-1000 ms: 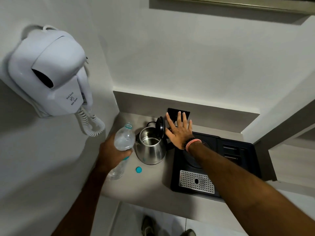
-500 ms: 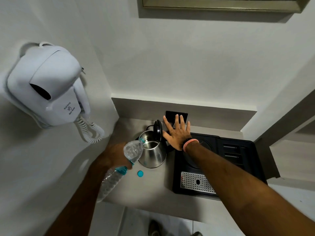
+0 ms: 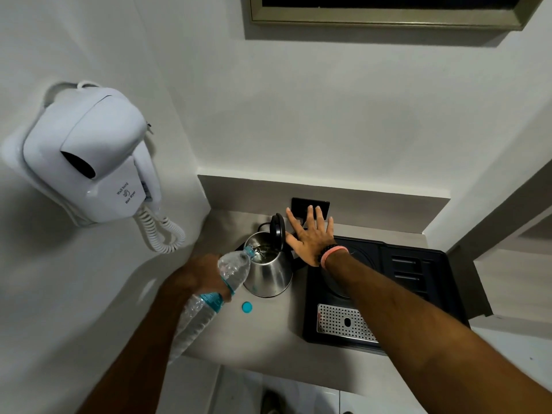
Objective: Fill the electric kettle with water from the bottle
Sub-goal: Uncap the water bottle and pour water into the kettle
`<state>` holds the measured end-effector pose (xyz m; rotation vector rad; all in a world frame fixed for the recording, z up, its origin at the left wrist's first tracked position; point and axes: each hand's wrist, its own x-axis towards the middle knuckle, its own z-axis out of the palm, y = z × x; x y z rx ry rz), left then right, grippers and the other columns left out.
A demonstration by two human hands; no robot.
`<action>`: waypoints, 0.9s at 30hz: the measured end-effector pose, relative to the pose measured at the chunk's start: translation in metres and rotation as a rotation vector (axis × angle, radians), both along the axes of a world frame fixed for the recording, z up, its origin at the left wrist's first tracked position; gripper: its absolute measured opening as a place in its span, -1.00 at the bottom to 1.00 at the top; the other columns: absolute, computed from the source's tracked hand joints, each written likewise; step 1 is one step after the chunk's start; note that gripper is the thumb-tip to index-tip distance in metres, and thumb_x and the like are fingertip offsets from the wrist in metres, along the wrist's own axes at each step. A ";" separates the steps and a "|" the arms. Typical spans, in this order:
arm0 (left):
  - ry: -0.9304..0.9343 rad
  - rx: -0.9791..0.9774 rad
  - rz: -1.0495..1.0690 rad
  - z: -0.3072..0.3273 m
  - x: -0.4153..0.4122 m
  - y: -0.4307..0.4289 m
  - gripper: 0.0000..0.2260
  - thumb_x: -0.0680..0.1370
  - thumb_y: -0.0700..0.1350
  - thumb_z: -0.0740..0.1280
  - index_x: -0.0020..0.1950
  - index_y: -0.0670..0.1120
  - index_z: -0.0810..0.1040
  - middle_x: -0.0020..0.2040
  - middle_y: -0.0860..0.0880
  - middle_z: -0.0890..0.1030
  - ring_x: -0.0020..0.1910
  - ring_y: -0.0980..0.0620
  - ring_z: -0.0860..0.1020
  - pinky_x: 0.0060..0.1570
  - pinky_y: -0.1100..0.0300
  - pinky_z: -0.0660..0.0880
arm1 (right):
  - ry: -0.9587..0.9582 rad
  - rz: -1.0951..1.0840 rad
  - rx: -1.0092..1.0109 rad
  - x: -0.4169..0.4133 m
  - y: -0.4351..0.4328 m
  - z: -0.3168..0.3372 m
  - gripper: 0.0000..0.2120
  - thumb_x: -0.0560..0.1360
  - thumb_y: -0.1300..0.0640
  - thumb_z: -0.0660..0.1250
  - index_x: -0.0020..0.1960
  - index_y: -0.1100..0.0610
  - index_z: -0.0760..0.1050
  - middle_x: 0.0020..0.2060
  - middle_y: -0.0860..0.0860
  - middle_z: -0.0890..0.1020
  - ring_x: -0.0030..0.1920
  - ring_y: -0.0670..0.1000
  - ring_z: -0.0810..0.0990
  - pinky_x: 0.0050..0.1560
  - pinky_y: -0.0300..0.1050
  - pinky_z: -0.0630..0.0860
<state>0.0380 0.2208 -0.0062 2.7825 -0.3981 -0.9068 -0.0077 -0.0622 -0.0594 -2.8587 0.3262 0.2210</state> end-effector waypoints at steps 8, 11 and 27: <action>0.003 -0.014 -0.013 -0.003 0.002 -0.001 -0.30 0.10 0.07 0.68 0.16 0.05 0.49 -0.04 0.07 0.62 -0.15 0.10 0.60 -0.15 0.17 0.52 | 0.008 0.000 -0.009 0.001 0.000 0.000 -0.34 0.49 -0.40 -0.24 0.51 -0.28 -0.37 0.58 0.24 -0.18 0.56 0.28 -0.27 0.44 0.39 -0.26; 0.010 -0.019 -0.014 -0.002 0.002 -0.001 -0.33 0.12 0.07 0.67 0.15 0.05 0.50 -0.06 0.07 0.62 -0.16 0.10 0.60 -0.18 0.18 0.51 | 0.015 0.006 -0.011 0.001 -0.001 0.000 -0.34 0.49 -0.40 -0.24 0.51 -0.28 -0.37 0.58 0.24 -0.18 0.56 0.28 -0.27 0.44 0.39 -0.26; 0.012 -0.045 0.018 -0.003 -0.001 0.000 -0.39 0.10 0.11 0.67 0.01 0.15 0.43 -0.16 0.16 0.56 -0.22 0.13 0.59 -0.32 0.25 0.41 | 0.027 0.008 -0.030 0.000 0.000 0.001 -0.35 0.49 -0.41 -0.26 0.50 -0.28 -0.39 0.58 0.23 -0.18 0.56 0.27 -0.26 0.46 0.39 -0.25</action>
